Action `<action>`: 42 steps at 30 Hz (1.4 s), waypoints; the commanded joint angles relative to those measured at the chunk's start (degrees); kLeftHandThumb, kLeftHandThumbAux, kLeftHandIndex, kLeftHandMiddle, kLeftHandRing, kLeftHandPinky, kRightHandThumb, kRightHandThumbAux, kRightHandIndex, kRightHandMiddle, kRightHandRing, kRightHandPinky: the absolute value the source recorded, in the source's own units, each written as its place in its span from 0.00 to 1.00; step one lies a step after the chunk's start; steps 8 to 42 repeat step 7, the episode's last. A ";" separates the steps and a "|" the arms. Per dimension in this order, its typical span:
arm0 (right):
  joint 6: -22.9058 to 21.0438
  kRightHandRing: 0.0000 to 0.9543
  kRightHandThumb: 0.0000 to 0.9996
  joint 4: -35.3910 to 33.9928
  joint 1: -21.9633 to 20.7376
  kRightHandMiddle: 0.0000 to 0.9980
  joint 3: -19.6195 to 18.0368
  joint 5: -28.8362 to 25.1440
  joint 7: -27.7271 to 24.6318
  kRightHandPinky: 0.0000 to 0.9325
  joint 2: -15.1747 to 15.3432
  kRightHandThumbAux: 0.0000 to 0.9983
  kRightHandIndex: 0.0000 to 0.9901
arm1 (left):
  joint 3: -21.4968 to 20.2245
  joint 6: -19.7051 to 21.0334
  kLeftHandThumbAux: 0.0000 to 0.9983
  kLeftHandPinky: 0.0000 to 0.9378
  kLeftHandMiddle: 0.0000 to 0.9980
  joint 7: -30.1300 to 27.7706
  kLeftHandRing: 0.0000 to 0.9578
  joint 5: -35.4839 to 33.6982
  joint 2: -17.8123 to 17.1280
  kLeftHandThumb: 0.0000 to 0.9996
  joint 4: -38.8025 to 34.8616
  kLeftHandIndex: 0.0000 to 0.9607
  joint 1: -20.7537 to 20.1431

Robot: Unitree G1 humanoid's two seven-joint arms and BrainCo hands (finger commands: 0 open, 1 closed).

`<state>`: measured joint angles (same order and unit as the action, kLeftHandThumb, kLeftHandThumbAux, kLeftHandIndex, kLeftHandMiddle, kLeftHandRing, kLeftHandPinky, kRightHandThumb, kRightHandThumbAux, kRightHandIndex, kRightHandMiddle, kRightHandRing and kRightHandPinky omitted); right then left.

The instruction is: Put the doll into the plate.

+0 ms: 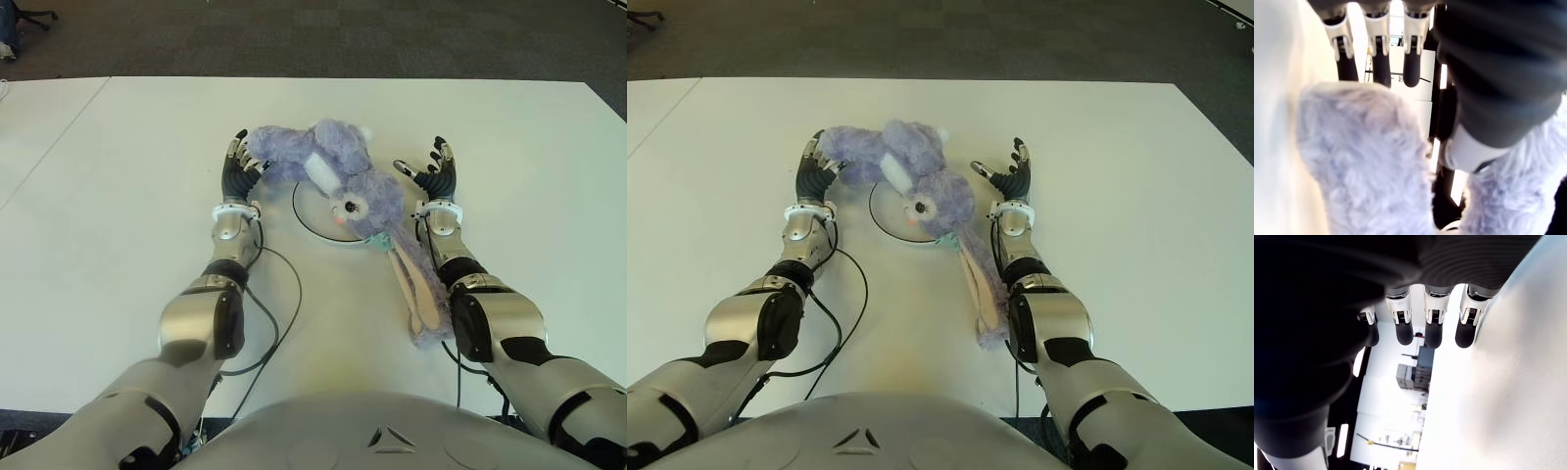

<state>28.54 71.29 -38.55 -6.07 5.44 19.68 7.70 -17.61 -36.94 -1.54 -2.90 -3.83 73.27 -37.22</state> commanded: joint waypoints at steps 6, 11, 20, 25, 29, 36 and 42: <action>-7.89 0.08 0.00 6.48 10.36 0.08 -0.51 0.10 -0.86 0.12 -3.71 0.82 0.09 | -0.71 15.09 0.83 0.28 0.19 -1.61 0.23 -0.85 0.30 0.26 4.83 0.12 7.22; -7.86 0.08 0.00 6.47 10.36 0.08 -0.50 0.11 -0.83 0.12 -3.71 0.82 0.09 | -0.65 15.10 0.83 0.28 0.19 -1.53 0.23 -0.79 0.28 0.26 4.84 0.12 7.21; -7.86 0.08 0.00 6.47 10.36 0.08 -0.50 0.11 -0.83 0.12 -3.71 0.82 0.09 | -0.65 15.10 0.83 0.28 0.19 -1.53 0.23 -0.79 0.28 0.26 4.84 0.12 7.21; -7.86 0.08 0.00 6.47 10.36 0.08 -0.50 0.11 -0.83 0.12 -3.71 0.82 0.09 | -0.65 15.10 0.83 0.28 0.19 -1.53 0.23 -0.79 0.28 0.26 4.84 0.12 7.21; -7.86 0.08 0.00 6.47 10.36 0.08 -0.50 0.11 -0.83 0.12 -3.71 0.82 0.09 | -0.65 15.10 0.83 0.28 0.19 -1.53 0.23 -0.79 0.28 0.26 4.84 0.12 7.21; -7.86 0.08 0.00 6.47 10.36 0.08 -0.50 0.11 -0.83 0.12 -3.71 0.82 0.09 | -0.65 15.10 0.83 0.28 0.19 -1.53 0.23 -0.79 0.28 0.26 4.84 0.12 7.21; -7.86 0.08 0.00 6.47 10.36 0.08 -0.50 0.11 -0.83 0.12 -3.71 0.82 0.09 | -0.65 15.10 0.83 0.28 0.19 -1.53 0.23 -0.79 0.28 0.26 4.84 0.12 7.21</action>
